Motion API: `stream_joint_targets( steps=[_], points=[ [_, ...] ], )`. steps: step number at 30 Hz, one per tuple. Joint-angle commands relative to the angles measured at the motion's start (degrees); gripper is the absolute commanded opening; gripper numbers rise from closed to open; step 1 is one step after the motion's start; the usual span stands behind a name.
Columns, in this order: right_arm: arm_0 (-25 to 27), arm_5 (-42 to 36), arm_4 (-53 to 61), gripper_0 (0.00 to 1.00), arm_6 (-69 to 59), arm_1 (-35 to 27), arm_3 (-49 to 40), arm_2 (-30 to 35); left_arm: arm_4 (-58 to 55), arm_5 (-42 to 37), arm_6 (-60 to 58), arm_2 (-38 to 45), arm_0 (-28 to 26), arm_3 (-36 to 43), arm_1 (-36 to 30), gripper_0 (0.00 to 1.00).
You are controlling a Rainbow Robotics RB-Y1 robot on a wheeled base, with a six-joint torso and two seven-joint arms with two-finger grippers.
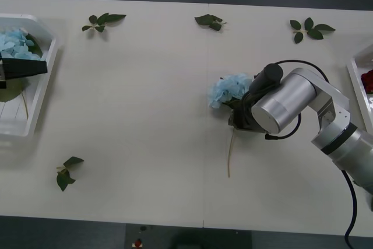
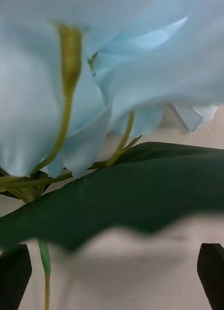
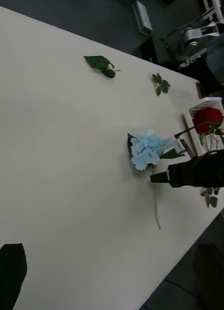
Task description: Put the red flowers into the right box and the blue flowers into the left box
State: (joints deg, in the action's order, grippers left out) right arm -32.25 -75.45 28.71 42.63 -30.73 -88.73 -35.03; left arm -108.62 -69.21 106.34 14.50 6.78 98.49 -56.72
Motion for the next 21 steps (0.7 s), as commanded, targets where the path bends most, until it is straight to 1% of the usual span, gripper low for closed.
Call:
stream_joint_targets(
  steps=[1,4,5,6,7,8,9,11,15,21],
  points=[
    [-1.50,0.13,-0.24,1.00,-1.23,1.64,-0.74,0.58,-0.81,0.31,-1.67,-2.63,4.38,3.91,2.58,1.00],
    [-1.50,0.13,-0.50,0.99,-1.23,1.64,-0.74,0.05,-0.63,0.39,-2.11,-4.66,6.67,5.75,4.96,1.00],
    [-1.50,0.13,-0.59,0.78,-1.23,1.64,-0.66,-0.13,-0.19,0.39,-2.46,-5.62,7.90,6.98,6.45,1.00],
    [-1.50,0.13,-0.85,0.62,-1.23,1.73,-0.66,-0.30,0.16,0.39,-2.63,-6.15,8.43,7.86,7.24,1.00],
    [-1.50,0.13,-1.03,0.52,-1.23,1.64,-0.74,-0.39,0.34,0.39,-2.72,-6.68,8.86,8.21,7.77,1.00],
    [-1.50,0.13,-1.56,0.36,-1.23,1.73,-0.74,-0.83,0.60,0.39,-2.90,-7.56,9.57,9.09,8.74,1.00],
    [-1.50,0.22,-2.17,0.23,-1.32,1.73,-0.74,-1.18,0.69,0.39,-3.07,-8.43,10.18,9.79,9.79,1.00],
    [-1.50,0.13,-2.70,0.10,-1.41,1.73,-0.74,-1.62,0.69,0.39,-3.07,-10.02,11.24,10.67,11.20,1.00],
    [-1.41,0.13,-2.61,0.00,-1.50,1.73,-0.66,-1.80,3.15,1.36,-2.90,-13.71,13.87,12.96,11.72,1.00],
    [-1.50,0.04,-2.70,0.00,-1.50,1.73,-0.74,-1.97,4.99,5.23,-2.55,-18.98,16.34,16.83,11.02,1.00]
  ],
)
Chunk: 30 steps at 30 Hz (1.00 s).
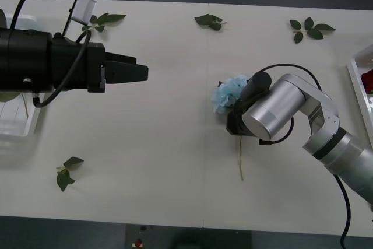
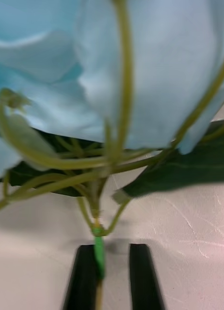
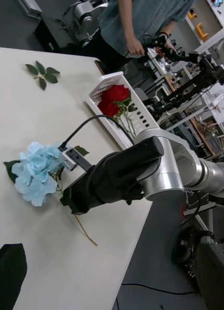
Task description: Put the red flowers into the right box and the blue flowers into the left box
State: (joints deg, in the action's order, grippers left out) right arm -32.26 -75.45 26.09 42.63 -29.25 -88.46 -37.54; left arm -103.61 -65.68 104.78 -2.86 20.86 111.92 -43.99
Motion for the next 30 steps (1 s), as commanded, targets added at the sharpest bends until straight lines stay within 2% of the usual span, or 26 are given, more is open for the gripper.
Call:
stream_joint_targets(
  steps=[1,6,12,15,27,30],
  points=[
    [-1.49,0.04,-0.16,0.00,-1.50,0.25,-1.02,0.54,-0.01,1.96,-0.81,-2.06,2.52,4.01,-1.80,1.00],
    [-2.20,0.04,-0.43,0.00,-1.06,-0.72,-2.34,0.89,-0.10,3.19,0.42,-2.24,2.60,8.05,-2.33,1.00],
    [-2.11,0.04,2.03,0.00,0.61,-4.94,-10.16,2.38,-0.10,4.07,1.65,-2.33,2.60,10.86,-2.06,1.00],
    [-2.11,-0.04,5.64,0.00,6.94,-6.96,-13.85,5.02,-0.10,4.68,2.53,-2.42,2.60,11.04,-1.19,1.00],
    [-1.93,-0.84,18.73,0.00,35.15,-3.36,-15.87,22.51,3.33,12.07,7.36,-8.13,2.60,10.69,1.45,1.00],
    [-1.41,-0.84,23.92,0.00,43.42,-0.98,-16.13,28.58,4.21,12.42,7.36,-8.30,2.60,10.69,1.71,1.00]
  ],
)
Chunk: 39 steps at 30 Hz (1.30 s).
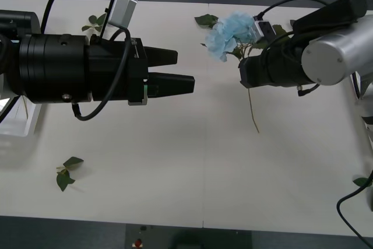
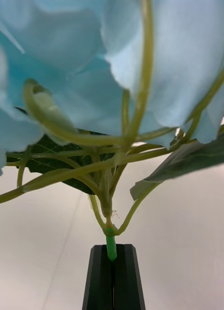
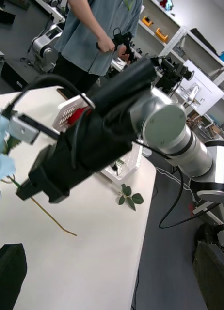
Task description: Put the red flowers into the right box and the blue flowers into the left box
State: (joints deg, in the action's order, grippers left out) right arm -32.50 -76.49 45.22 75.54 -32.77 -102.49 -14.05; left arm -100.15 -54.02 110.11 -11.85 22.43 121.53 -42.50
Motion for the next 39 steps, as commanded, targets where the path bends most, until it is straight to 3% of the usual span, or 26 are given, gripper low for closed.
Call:
stream_joint_targets(
  steps=[1,12,25,39],
  points=[
    [-1.07,0.29,6.28,0.00,12.70,3.24,-2.19,6.93,0.74,0.67,1.95,0.69,1.03,1.08,0.23,1.00],
    [-1.07,0.55,28.34,0.00,25.01,10.45,-2.28,20.81,0.57,0.49,1.95,0.43,1.03,1.08,0.84,1.00],
    [-1.16,5.12,51.90,0.00,25.10,10.89,-2.28,21.52,1.27,0.49,1.77,0.52,2.26,-1.56,2.95,1.00],
    [-1.07,5.03,53.13,0.00,24.57,10.62,-2.28,21.17,2.94,-2.49,1.95,-2.74,10.61,-11.76,8.84,1.00]
  ],
)
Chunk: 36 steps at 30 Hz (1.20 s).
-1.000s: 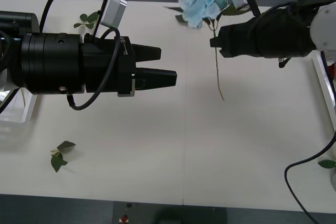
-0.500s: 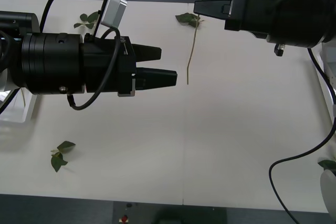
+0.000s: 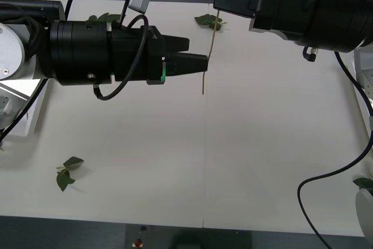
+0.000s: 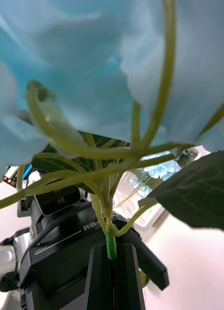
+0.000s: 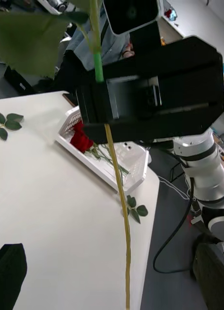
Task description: Put the red flowers into the right box and the blue flowers into the left box
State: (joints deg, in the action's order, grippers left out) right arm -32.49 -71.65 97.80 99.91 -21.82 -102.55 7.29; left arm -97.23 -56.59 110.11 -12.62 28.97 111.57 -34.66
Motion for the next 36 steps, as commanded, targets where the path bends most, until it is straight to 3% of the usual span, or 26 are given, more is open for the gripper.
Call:
stream_joint_targets(
  steps=[1,7,8,9,10,11,13,28,29,30,31,32,33,36],
  points=[
    [-1.08,0.19,0.55,0.00,0.20,-0.33,-2.21,-0.17,0.02,-0.01,1.95,-2.41,4.70,-2.50,1.18,1.00],
    [-1.08,0.19,0.55,0.00,0.20,-0.33,-2.21,-0.17,-0.24,0.34,1.42,-4.78,6.28,-4.17,1.70,1.00],
    [-1.08,0.19,0.55,0.00,0.20,-0.33,-2.21,-0.17,-0.24,0.34,1.24,-5.22,6.37,-4.17,1.70,0.93],
    [-1.08,0.19,0.55,0.00,0.20,-0.33,-2.21,-0.17,-0.24,0.34,1.07,-5.66,6.45,-4.17,1.53,0.62],
    [-1.08,0.19,0.55,0.00,0.20,-0.33,-2.21,-0.17,-0.33,0.34,0.89,-5.84,6.54,-4.17,1.44,0.45],
    [-1.08,0.19,0.55,0.00,0.20,-0.33,-2.21,-0.17,-0.42,0.43,0.54,-6.10,6.63,-4.34,1.44,0.14],
    [-1.08,0.19,0.55,0.00,0.20,-0.33,-2.21,-0.17,-0.86,0.43,0.19,-6.28,6.89,-4.96,1.35,0.00],
    [-1.08,0.19,0.55,0.00,0.20,-0.33,-2.21,-0.17,-2.00,0.87,-0.43,-6.98,7.51,-5.57,1.44,0.00],
    [-1.08,0.19,0.55,0.15,0.20,-0.33,-2.21,-0.17,-2.00,0.87,-0.43,-6.98,7.51,-5.57,1.44,0.00],
    [-1.08,0.19,0.55,0.47,0.20,-0.33,-2.21,-0.17,-2.00,0.96,-0.43,-6.98,7.51,-5.57,1.44,0.00],
    [-1.08,0.19,0.55,0.62,0.20,-0.33,-2.21,-0.17,-2.00,0.96,-0.51,-6.98,7.51,-5.57,1.44,0.00],
    [-1.08,0.19,0.55,0.87,0.20,-0.33,-2.21,-0.17,-2.00,1.05,-0.51,-6.98,7.51,-5.57,1.44,0.00],
    [-1.08,0.19,0.55,1.00,0.20,-0.33,-2.21,-0.17,-2.00,1.13,-0.51,-6.98,7.51,-5.57,1.44,0.00],
    [-1.08,0.19,0.55,1.00,0.20,-0.33,-2.21,-0.17,-2.09,1.40,-0.60,-6.89,7.51,-5.57,1.44,0.00]
  ],
)
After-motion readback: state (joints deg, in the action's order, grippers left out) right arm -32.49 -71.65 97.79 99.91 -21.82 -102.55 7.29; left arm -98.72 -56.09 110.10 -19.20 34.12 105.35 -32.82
